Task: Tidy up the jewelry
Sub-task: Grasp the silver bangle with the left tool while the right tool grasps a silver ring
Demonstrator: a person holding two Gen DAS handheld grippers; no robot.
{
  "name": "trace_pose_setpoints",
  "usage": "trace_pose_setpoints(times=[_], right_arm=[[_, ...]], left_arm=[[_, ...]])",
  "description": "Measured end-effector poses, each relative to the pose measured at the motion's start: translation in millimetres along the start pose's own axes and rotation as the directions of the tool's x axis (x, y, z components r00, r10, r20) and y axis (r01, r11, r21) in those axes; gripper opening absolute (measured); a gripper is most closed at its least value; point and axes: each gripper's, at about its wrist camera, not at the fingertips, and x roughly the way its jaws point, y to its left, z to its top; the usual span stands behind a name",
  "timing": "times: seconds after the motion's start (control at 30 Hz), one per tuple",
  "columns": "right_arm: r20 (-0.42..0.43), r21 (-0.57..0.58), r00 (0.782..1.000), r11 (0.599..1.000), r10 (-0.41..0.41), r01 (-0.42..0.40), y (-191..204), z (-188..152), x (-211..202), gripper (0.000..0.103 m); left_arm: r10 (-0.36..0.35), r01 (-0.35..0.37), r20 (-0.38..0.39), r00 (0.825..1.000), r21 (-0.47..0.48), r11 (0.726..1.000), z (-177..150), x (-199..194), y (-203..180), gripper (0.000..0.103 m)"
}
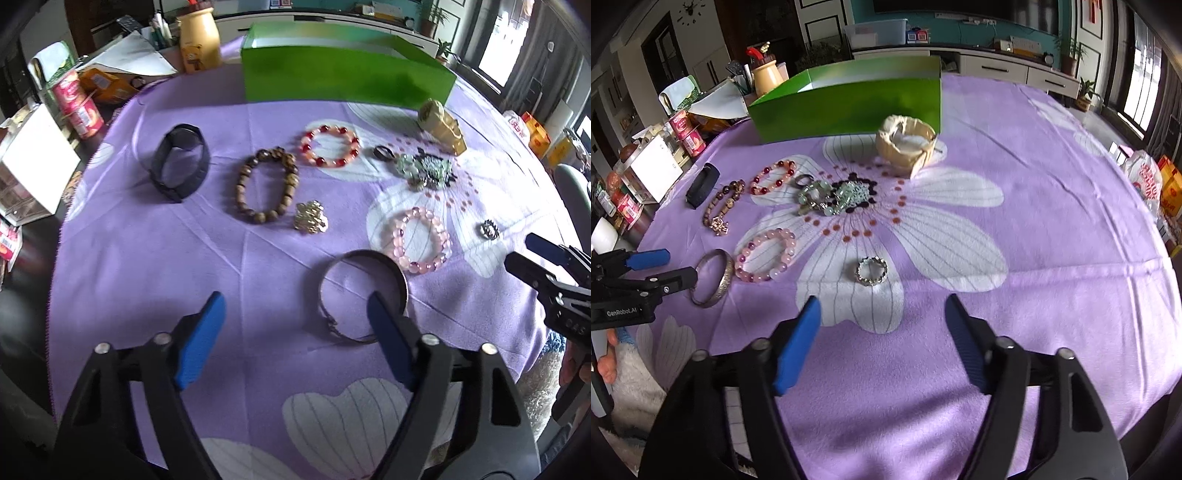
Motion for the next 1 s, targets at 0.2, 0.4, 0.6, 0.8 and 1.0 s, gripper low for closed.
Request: trace_pose_setpoints(times=[0.2, 0.4, 0.6, 0.8, 1.0], right_arm=[[0.019, 0.006, 1.000, 1.000, 0.018, -0.018, 3, 4, 13, 0.054], [0.046, -0.063, 0.999, 0.998, -0.012, 0.015, 13, 9, 21, 0.033], [0.071, -0.091, 0.997, 0.995, -0.032, 0.038, 15, 10, 24, 0.021], [0.087, -0.070, 0.996, 0.997, -0.024, 0.030, 12, 10, 20, 0.021], [0.120, -0.051, 0.993, 0.999, -0.012, 0.018, 9, 18, 6, 0.021]], left_arm=[[-0.013, 0.013, 0.005, 1.000, 0.031, 0.999, -1, 8, -6, 0.058], [-0.014, 0.011, 0.040, 0.999, 0.079, 0.997, 1, 8, -12, 0.035], [-0.040, 0.032, 0.058, 0.998, 0.136, 0.990, 1, 8, -21, 0.012], [-0.100, 0.096, 0.050, 0.994, 0.078, 0.992, 3, 4, -12, 0.003], [-0.128, 0.125, 0.078, 0.989, 0.041, 0.991, 10, -9, -4, 0.003]])
